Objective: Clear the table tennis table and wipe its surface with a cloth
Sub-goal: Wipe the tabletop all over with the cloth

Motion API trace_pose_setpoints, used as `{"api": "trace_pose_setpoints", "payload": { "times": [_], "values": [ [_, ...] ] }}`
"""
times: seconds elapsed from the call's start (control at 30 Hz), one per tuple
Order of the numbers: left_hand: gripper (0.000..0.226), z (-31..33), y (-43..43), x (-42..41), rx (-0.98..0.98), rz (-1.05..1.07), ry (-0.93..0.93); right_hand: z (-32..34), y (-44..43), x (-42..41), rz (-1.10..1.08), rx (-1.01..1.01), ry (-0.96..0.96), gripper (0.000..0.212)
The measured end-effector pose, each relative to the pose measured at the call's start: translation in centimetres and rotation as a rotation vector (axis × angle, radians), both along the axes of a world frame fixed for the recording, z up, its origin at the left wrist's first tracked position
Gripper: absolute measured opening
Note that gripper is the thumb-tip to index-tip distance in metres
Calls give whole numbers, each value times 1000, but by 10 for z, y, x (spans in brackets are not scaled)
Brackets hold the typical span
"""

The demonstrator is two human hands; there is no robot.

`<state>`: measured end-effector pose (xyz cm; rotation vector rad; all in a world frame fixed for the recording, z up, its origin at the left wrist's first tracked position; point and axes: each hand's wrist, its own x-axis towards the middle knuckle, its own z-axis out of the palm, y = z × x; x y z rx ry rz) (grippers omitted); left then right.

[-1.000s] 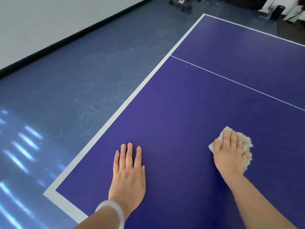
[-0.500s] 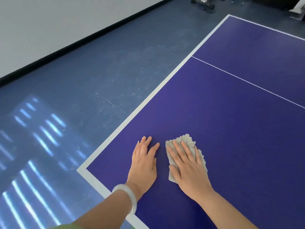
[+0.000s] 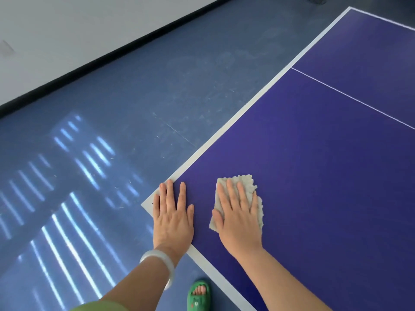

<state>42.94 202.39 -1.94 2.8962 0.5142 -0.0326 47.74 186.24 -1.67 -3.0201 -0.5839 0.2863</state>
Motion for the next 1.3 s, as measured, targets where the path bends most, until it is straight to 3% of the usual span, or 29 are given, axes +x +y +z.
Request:
{"api": "trace_pose_setpoints", "payload": {
  "times": [0.13,0.23,0.37,0.43,0.53,0.6,0.7,0.77,0.87,0.97,1.03,1.17,1.23,1.3],
  "values": [
    [68,0,1,0,16,-11,54,-3,-60,-50,83,3,-9,64],
    [65,-2,4,2,28,-25,99,2,-102,-43,-209,-72,12,65],
    [64,-2,7,3,42,-37,152,5,-58,-8,-592,-28,109,63],
    [66,-1,8,5,53,-44,170,5,-13,-10,-516,-21,107,66],
    [67,1,9,5,58,-67,194,6,22,-51,-234,1,37,65],
    [67,3,11,5,60,-76,206,4,6,-81,-142,48,25,65],
    [70,9,6,4,38,-41,232,-4,-55,-116,-202,42,-16,65],
    [71,13,-13,-1,64,-137,199,-5,-100,-135,-342,-4,-25,63],
    [68,18,-75,-22,25,-489,66,-2,-157,-150,-711,-13,-1,61],
    [67,15,-138,-43,-30,-721,80,5,-169,-157,-990,8,38,57],
    [68,13,-163,-52,-2,-795,144,9,-158,-168,-965,12,48,58],
    [73,13,-172,-54,26,-837,181,8,-179,-217,-696,-13,-6,58],
    [75,13,-172,-54,26,-854,190,8,-215,-239,-774,-21,-60,58],
    [75,14,-173,-53,32,-865,205,10,-243,-247,-1016,-28,-66,62]
  ]
}}
